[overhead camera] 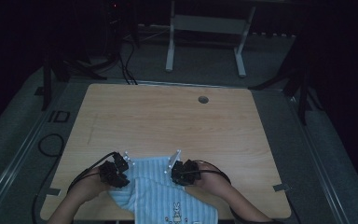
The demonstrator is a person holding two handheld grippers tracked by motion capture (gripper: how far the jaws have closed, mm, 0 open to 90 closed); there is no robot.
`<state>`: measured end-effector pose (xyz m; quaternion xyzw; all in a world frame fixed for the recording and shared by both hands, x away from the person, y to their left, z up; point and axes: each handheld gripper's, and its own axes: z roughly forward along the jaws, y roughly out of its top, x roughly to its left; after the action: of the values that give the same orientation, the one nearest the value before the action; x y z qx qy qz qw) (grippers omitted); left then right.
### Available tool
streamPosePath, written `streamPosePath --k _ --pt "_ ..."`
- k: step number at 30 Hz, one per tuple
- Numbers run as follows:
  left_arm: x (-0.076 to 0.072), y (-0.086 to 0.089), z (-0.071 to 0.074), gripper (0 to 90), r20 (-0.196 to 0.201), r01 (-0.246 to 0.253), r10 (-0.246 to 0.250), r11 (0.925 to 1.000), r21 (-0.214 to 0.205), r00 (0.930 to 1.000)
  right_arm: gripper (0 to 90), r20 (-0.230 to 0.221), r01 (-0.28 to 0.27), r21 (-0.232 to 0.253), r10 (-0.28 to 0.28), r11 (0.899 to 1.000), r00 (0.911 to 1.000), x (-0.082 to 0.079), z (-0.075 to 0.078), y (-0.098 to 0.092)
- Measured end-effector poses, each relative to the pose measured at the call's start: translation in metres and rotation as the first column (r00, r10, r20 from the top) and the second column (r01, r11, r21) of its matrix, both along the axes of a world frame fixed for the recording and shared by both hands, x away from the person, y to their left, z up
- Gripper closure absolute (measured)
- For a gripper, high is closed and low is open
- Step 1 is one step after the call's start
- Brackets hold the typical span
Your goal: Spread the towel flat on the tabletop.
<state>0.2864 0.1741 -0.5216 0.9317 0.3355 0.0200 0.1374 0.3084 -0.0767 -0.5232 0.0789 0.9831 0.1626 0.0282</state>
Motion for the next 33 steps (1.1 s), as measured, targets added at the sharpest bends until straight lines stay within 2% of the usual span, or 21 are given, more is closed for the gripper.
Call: streamPosePath --k 3,7,11,13,16,22,27,29,33 --pt "0.003 -0.005 0.0 72.6 -0.001 0.013 -0.013 0.9998 -0.016 0.9999 89.7 0.005 0.012 -0.005 -0.012 1.0 0.9999 0.004 0.0 -0.007" --pt "0.011 -0.023 0.0 72.2 0.01 0.041 -0.04 0.999 -0.019 0.9991 89.7 0.001 0.045 -0.013 -0.045 0.999 0.999 0.012 0.001 -0.023" --pt "0.027 -0.044 0.0 71.1 0.017 0.07 -0.07 0.9973 -0.022 0.9974 89.7 -0.015 0.096 -0.015 -0.096 0.995 0.9953 0.023 0.001 -0.044" --pt "0.036 -0.057 0.0 71.1 0.02 0.093 -0.092 0.9956 -0.014 0.9955 89.7 -0.008 0.12 -0.022 -0.12 0.993 0.9927 0.03 0.002 -0.055" --pt "0.05 -0.075 0.0 71.1 0.025 0.117 -0.117 0.9931 -0.012 0.9929 89.6 -0.004 0.165 -0.032 -0.165 0.986 0.9862 0.041 0.002 -0.073" --pt "0.082 -0.105 0.001 71.1 0.044 0.142 -0.141 0.9899 0.001 0.989 89.4 -0.005 0.255 -0.047 -0.255 0.966 0.9668 0.066 0.004 -0.105" --pt "0.107 -0.126 0.0 71.0 0.065 0.139 -0.139 0.9902 -0.002 0.9881 89.2 -0.008 0.309 -0.064 -0.31 0.949 0.9508 0.086 0.005 -0.125" --pt "0.117 -0.132 0.001 71.0 0.072 0.142 -0.143 0.9898 0.01 0.9872 89.0 -0.006 0.33 -0.07 -0.331 0.941 0.9437 0.095 0.005 -0.131" --pt "0.134 -0.139 0.001 70.0 0.08 0.121 -0.122 0.9925 0.015 0.9893 88.5 -0.01 0.357 -0.083 -0.359 0.93 0.9332 0.111 0.005 -0.14"
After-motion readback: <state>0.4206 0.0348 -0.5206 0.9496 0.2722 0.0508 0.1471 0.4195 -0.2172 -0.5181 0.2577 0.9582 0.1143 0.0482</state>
